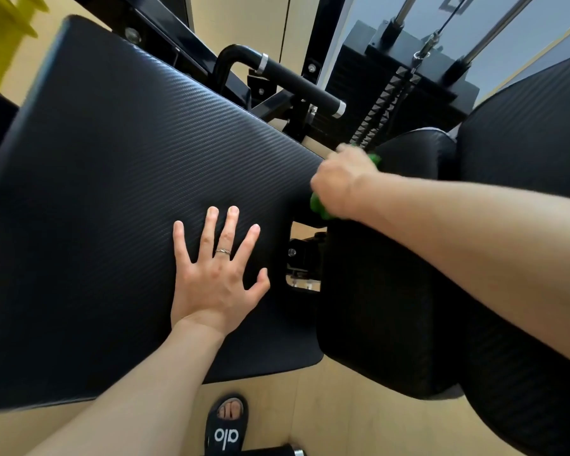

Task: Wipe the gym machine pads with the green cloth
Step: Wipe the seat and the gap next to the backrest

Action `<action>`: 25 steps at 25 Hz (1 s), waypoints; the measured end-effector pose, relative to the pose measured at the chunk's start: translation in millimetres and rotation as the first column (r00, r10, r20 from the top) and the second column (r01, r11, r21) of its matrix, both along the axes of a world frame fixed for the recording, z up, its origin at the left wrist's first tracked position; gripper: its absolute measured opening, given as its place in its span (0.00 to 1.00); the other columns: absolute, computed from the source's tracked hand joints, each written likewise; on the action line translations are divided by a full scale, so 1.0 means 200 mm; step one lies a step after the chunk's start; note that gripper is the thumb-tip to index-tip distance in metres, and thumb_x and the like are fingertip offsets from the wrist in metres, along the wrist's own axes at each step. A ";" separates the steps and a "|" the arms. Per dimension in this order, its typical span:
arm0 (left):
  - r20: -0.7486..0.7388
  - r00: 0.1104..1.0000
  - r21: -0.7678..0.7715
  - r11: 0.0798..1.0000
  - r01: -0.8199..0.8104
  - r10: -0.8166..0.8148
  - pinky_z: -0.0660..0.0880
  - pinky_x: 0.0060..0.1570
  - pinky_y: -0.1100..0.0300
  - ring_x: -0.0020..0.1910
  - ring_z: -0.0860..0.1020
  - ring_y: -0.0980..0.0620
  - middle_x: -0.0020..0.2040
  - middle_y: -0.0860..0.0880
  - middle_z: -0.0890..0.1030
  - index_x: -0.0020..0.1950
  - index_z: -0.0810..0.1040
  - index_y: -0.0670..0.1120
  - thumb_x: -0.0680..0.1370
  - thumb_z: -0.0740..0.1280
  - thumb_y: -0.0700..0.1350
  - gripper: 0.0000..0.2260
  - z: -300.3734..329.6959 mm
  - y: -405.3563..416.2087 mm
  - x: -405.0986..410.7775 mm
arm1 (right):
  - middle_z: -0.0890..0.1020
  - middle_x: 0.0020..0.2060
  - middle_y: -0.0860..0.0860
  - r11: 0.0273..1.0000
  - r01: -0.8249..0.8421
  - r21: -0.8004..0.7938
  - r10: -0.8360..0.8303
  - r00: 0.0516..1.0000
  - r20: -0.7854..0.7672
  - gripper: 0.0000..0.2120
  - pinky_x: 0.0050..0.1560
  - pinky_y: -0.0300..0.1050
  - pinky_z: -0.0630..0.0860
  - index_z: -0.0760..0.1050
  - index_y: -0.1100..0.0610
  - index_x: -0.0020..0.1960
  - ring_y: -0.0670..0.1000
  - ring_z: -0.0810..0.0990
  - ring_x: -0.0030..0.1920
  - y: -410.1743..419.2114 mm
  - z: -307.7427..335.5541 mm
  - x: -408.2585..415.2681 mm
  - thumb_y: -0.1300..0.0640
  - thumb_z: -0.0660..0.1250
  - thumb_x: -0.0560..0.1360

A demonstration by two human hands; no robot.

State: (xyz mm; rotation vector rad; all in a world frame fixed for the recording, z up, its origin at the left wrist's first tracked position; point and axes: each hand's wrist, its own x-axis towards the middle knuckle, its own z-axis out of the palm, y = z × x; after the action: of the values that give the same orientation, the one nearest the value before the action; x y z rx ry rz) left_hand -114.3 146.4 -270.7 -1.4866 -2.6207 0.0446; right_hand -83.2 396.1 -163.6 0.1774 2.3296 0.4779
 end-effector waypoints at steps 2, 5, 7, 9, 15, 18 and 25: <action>-0.010 1.000 0.002 1.000 0.000 0.000 0.42 0.77 0.30 0.83 0.52 0.40 0.84 0.44 0.57 0.81 0.62 0.55 0.78 0.54 0.66 0.32 -0.01 0.00 0.00 | 0.81 0.50 0.53 0.989 0.147 0.000 -0.147 0.989 0.001 0.06 0.48 0.50 0.73 0.77 0.53 0.49 0.55 0.78 0.48 0.08 -0.03 -0.06 0.52 0.64 0.78; -0.011 1.000 0.004 1.000 -0.002 0.002 0.42 0.77 0.30 0.83 0.52 0.40 0.84 0.44 0.57 0.80 0.63 0.55 0.78 0.54 0.66 0.32 0.00 0.00 0.00 | 0.84 0.51 0.51 0.998 0.029 -0.049 -0.030 0.999 -0.031 0.06 0.48 0.47 0.71 0.78 0.50 0.46 0.55 0.81 0.51 -0.04 -0.07 0.04 0.53 0.63 0.78; -0.011 1.000 0.002 1.000 -0.005 0.005 0.43 0.77 0.29 0.83 0.53 0.40 0.83 0.44 0.58 0.80 0.63 0.55 0.78 0.54 0.66 0.32 0.01 0.00 0.01 | 0.85 0.50 0.50 0.988 -0.075 -0.134 0.069 0.997 -0.046 0.10 0.45 0.44 0.68 0.82 0.52 0.50 0.55 0.83 0.53 -0.22 -0.09 0.18 0.55 0.61 0.78; -0.012 1.000 0.001 1.000 -0.004 0.004 0.43 0.77 0.29 0.83 0.53 0.40 0.83 0.45 0.58 0.80 0.63 0.55 0.78 0.54 0.66 0.32 0.01 0.00 0.00 | 0.84 0.50 0.49 0.961 -0.149 -0.232 0.154 0.988 0.003 0.11 0.43 0.44 0.69 0.81 0.52 0.50 0.55 0.83 0.52 -0.43 -0.09 0.32 0.58 0.60 0.79; -0.008 1.000 -0.018 1.000 -0.009 0.009 0.44 0.77 0.29 0.83 0.53 0.41 0.83 0.45 0.58 0.80 0.63 0.55 0.78 0.52 0.67 0.32 0.02 0.00 0.00 | 0.84 0.52 0.52 0.895 -0.239 -0.377 0.306 0.943 0.127 0.11 0.58 0.48 0.71 0.81 0.56 0.53 0.56 0.79 0.56 -0.77 0.06 0.65 0.63 0.61 0.79; -0.011 1.000 -0.032 0.999 -0.012 0.011 0.44 0.77 0.29 0.83 0.53 0.40 0.83 0.44 0.58 0.80 0.63 0.55 0.78 0.51 0.67 0.33 0.02 0.00 0.00 | 0.83 0.55 0.50 0.875 -0.285 -0.391 0.346 0.933 0.094 0.12 0.64 0.47 0.68 0.81 0.54 0.56 0.55 0.77 0.59 -0.77 0.16 0.73 0.61 0.60 0.80; -0.003 1.000 -0.014 1.000 -0.009 0.009 0.45 0.77 0.29 0.83 0.53 0.40 0.83 0.44 0.59 0.80 0.64 0.54 0.78 0.52 0.66 0.32 0.03 0.00 0.00 | 0.78 0.55 0.50 0.985 -0.166 -0.047 0.160 0.981 -0.110 0.12 0.56 0.50 0.67 0.78 0.52 0.55 0.55 0.73 0.58 -0.11 0.42 0.47 0.53 0.56 0.81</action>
State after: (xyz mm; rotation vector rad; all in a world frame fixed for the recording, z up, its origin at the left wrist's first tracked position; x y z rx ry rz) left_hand -114.2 146.9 -264.8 -1.4777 -2.6301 0.0663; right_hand 11.5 374.7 -80.3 -0.0165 2.4706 0.4931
